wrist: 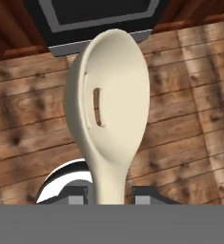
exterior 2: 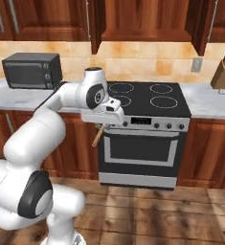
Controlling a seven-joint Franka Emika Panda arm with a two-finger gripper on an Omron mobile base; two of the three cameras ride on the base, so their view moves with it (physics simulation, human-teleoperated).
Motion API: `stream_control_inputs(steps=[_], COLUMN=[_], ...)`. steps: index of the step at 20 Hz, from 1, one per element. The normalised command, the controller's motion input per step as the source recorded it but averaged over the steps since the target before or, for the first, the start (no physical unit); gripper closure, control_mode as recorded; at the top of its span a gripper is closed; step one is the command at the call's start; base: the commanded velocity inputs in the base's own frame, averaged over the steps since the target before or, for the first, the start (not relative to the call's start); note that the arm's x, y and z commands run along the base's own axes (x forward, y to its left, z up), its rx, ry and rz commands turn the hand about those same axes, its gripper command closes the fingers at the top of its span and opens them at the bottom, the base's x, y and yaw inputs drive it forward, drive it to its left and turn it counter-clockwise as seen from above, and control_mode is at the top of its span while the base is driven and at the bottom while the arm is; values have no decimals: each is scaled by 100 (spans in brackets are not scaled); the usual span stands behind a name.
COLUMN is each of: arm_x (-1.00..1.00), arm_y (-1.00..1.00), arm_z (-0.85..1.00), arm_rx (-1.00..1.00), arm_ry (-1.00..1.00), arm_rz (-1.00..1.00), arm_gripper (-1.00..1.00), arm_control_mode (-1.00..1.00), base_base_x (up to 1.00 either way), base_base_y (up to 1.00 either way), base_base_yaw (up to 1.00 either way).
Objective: Organize the utensils by type. Pick up the wooden spoons from the counter and place them in the open cabinet. Then pick up the metallic utensils from the counter and place them in the open drawer.
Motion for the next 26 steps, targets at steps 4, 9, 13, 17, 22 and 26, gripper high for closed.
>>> stream_control_inputs(steps=[4,9,13,17,22,26], arm_x=[0,0,0,0,0,0], arm_y=[0,0,0,0,0,0], arm_z=[0,0,0,0,0,0], arm_rx=[0,0,0,0,0,0], arm_ry=[0,0,0,0,0,0], arm_rz=[0,0,0,0,0,0], arm_gripper=[100,100,100,100,100,100], arm_control_mode=[100,100,100,100,100,100], base_base_x=[68,73,73,77,91,86], base_base_y=[-4,-33,-45,-46,-26,-27], base_base_yaw=[-22,0,0,2,12,16])
